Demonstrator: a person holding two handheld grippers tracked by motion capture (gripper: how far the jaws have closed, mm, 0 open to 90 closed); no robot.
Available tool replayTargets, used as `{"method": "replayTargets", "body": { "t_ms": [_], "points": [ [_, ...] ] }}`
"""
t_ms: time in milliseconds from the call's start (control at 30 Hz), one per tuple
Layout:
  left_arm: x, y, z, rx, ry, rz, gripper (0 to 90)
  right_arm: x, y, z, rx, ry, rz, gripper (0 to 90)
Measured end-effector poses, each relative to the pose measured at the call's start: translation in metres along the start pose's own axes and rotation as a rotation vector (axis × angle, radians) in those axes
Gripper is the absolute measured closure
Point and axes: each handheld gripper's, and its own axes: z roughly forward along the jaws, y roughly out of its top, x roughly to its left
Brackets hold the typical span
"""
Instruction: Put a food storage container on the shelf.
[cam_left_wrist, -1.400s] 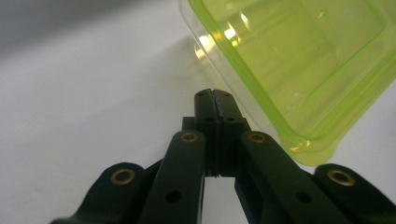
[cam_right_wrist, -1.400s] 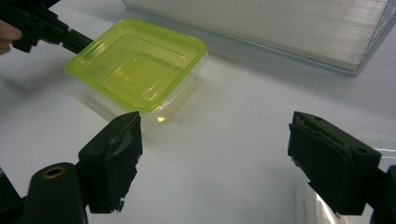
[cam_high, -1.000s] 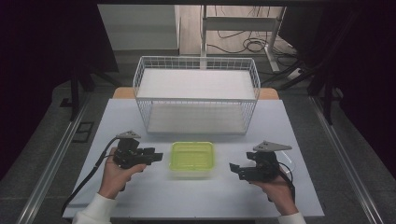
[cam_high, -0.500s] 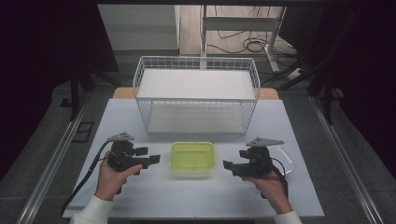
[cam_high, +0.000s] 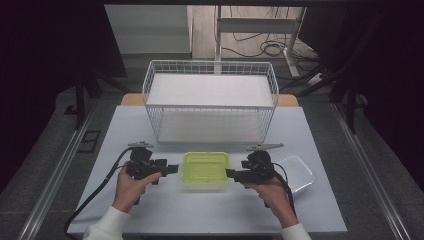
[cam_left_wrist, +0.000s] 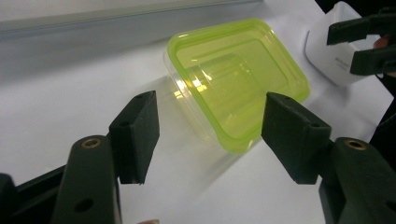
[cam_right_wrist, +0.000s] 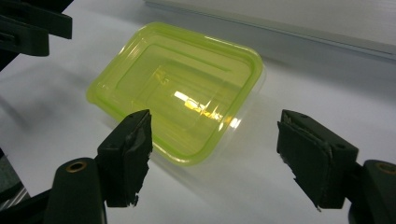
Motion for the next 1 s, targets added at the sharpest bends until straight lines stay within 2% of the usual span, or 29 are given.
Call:
{"method": "replayTargets", "body": {
  "t_ms": [133, 167, 233, 300, 367, 433, 700, 900, 1000],
  "points": [
    [0.005, 0.002, 0.009, 0.010, -0.008, -0.024, 38.6, -0.002, 0.005, 0.007, -0.009, 0.011, 0.028, 32.2],
    [0.007, 0.003, 0.014, 0.020, -0.015, -0.037, 39.4, -0.004, 0.008, 0.013, -0.004, 0.018, 0.054, 34.2],
    [0.008, 0.003, 0.017, 0.025, -0.017, -0.044, 39.7, -0.004, 0.009, 0.016, -0.001, 0.018, 0.061, 34.9],
    [0.010, 0.003, 0.020, 0.034, -0.015, -0.052, 40.7, -0.008, 0.009, 0.025, 0.021, 0.005, 0.079, 36.2],
    [0.011, 0.003, 0.022, 0.038, -0.011, -0.054, 40.9, -0.009, 0.009, 0.027, 0.024, -0.001, 0.082, 36.5],
    [0.012, 0.002, 0.027, 0.045, -0.016, -0.062, 41.4, -0.014, 0.006, 0.030, 0.022, -0.011, 0.105, 37.5],
    [0.016, 0.001, 0.037, 0.047, -0.045, -0.102, 45.1, -0.018, 0.003, 0.034, 0.029, 0.005, 0.124, 41.1],
    [0.017, -0.001, 0.045, 0.059, -0.083, -0.134, 51.7, -0.021, -0.001, 0.041, 0.031, 0.016, 0.141, 45.9],
    [0.018, -0.002, 0.047, 0.067, -0.098, -0.137, 54.6, -0.023, -0.002, 0.044, 0.035, 0.029, 0.154, 47.7]
  ]
}}
